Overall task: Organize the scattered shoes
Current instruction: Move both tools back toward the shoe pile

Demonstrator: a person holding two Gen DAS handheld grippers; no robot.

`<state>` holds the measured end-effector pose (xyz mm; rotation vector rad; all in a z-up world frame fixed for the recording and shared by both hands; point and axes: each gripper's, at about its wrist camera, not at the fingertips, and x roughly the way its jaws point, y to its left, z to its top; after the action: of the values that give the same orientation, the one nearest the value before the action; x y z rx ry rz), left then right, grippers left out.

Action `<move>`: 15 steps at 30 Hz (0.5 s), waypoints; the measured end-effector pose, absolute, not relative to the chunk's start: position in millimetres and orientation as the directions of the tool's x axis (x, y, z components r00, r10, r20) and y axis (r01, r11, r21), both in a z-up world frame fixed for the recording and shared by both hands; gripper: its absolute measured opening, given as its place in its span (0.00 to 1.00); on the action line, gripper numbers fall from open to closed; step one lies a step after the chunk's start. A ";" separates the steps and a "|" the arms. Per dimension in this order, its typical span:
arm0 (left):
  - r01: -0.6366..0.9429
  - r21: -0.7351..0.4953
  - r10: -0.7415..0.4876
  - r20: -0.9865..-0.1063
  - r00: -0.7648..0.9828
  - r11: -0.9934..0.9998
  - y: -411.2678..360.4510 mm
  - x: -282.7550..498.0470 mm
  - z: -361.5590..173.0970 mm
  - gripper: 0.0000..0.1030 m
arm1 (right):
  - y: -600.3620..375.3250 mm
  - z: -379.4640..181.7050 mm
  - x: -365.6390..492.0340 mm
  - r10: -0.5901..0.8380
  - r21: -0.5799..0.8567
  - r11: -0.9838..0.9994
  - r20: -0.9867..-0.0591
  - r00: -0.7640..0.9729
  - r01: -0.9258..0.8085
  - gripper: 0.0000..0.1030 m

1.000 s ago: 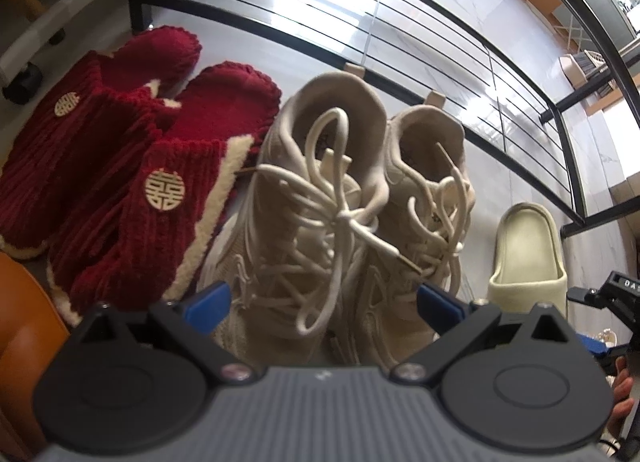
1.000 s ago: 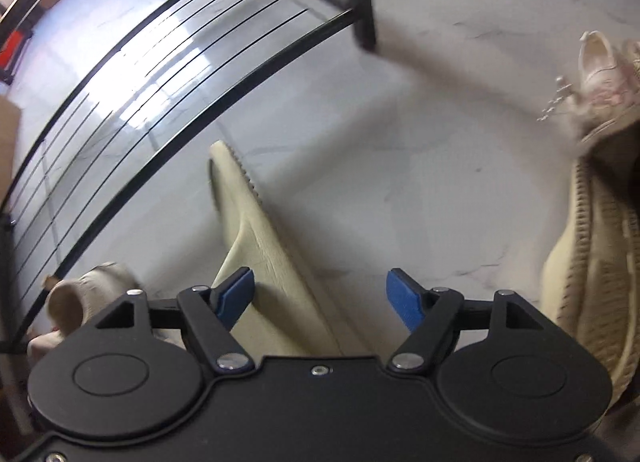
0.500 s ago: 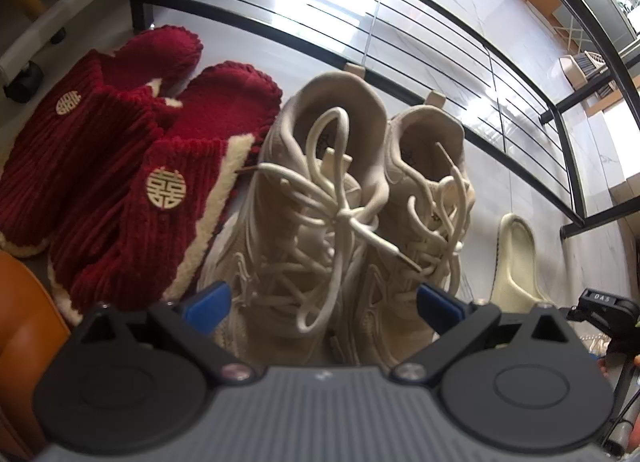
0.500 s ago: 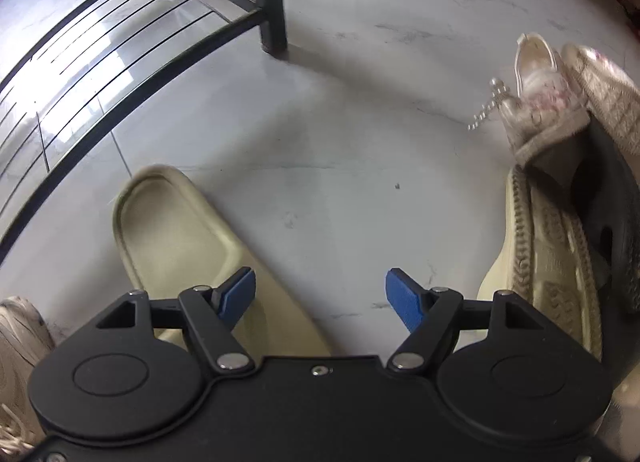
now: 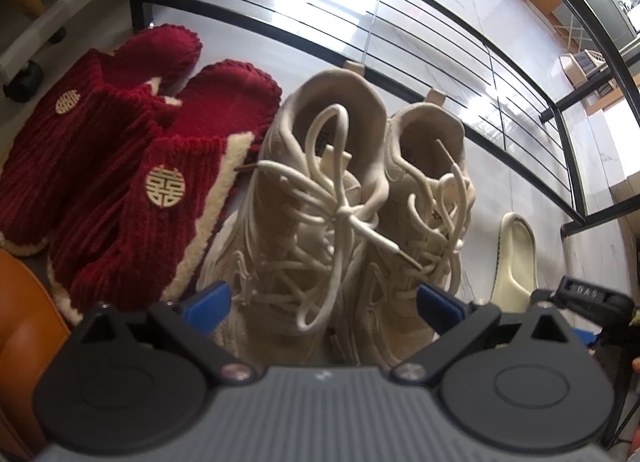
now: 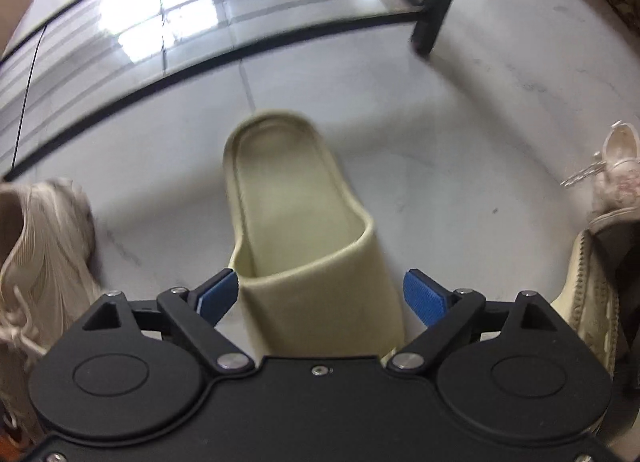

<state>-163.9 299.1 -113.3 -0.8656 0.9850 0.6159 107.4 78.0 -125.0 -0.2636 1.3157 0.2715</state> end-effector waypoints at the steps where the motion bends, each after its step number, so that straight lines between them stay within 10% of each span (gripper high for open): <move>1: -0.779 -0.339 0.064 -0.899 0.434 0.527 299.3 -163.8 -113.9 0.97 | 79.2 -125.6 106.5 0.044 -0.035 0.940 -0.974 0.222 -0.340 0.92; 15: -0.783 -0.340 0.058 -0.901 0.430 0.521 299.6 -165.0 -115.8 0.97 | 79.0 -141.4 103.5 -0.102 -0.178 0.921 -0.969 0.227 -0.347 0.93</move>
<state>-165.0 299.6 -115.8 -0.8754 0.9923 0.6173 103.5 79.0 -141.4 -0.3960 1.3414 0.1754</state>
